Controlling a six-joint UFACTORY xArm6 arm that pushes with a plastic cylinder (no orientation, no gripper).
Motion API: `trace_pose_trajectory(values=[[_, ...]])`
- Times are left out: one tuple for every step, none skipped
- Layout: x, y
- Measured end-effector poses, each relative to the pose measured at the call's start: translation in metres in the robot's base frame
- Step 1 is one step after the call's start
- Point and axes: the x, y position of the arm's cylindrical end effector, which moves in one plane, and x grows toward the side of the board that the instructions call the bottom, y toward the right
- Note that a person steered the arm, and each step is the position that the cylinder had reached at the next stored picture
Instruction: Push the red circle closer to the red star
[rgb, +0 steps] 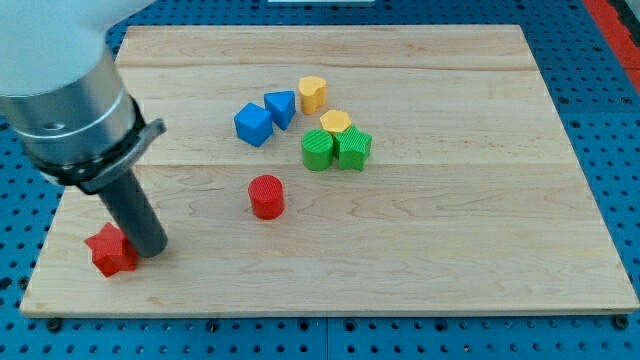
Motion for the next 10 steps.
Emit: trace_pose_trajectory(values=[[0.0, -0.018], [-0.006, -0.015], [-0.046, -0.01], [-0.086, 0.006], [-0.092, 0.075], [-0.085, 0.134], [-0.053, 0.156], [-0.04, 0.142], [-0.048, 0.17], [-0.035, 0.204]])
